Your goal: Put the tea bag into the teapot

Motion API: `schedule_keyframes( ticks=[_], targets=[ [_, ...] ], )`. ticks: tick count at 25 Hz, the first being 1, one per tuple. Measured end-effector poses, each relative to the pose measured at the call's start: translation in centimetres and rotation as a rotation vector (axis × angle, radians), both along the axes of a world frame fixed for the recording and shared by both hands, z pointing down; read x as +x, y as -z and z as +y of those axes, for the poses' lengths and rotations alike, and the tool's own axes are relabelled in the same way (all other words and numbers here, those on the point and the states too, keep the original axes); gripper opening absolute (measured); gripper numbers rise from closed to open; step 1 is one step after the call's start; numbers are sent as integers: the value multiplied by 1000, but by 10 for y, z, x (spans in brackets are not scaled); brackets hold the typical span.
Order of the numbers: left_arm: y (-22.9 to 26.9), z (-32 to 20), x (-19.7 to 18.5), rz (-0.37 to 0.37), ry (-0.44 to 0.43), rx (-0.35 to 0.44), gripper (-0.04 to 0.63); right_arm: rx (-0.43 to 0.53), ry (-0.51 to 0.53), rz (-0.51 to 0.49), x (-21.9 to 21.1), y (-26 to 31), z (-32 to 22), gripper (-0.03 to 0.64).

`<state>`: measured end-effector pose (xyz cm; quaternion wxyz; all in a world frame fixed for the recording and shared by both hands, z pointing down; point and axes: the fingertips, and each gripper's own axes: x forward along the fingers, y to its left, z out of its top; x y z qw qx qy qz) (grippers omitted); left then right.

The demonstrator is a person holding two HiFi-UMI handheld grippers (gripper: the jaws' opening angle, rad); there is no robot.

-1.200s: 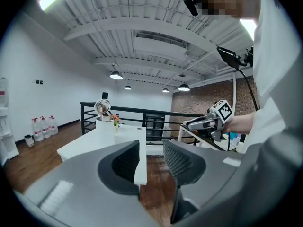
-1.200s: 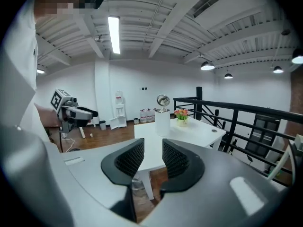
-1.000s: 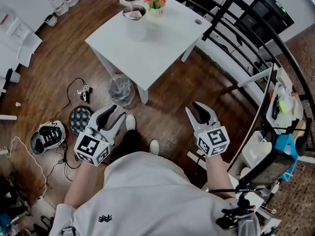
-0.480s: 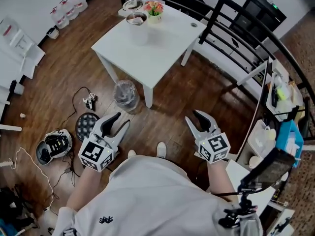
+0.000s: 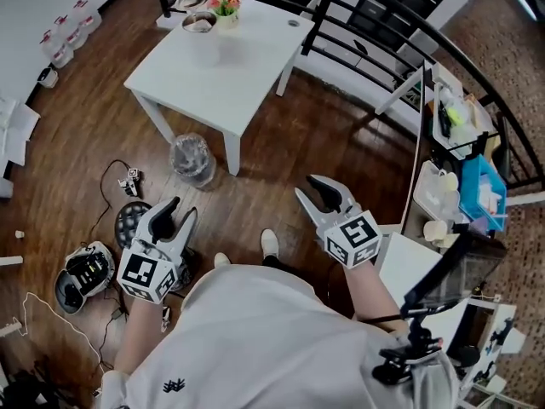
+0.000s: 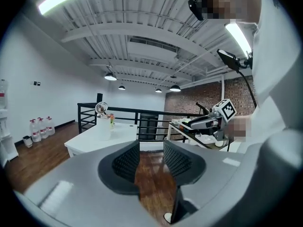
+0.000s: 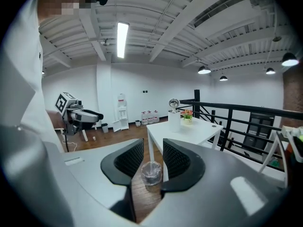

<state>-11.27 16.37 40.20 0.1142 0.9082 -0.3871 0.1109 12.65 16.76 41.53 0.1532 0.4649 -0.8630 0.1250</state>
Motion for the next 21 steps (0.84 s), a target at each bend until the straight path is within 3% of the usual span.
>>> schedule_keyframes(
  ticks=[9,21],
  targets=[
    [0,9,-21,25,-17,-2,155,21,-19,23,-26,7,6,115],
    [-3,12,-3,27,-71,10,155,17,-46,35,-19,6,17,113]
  ],
)
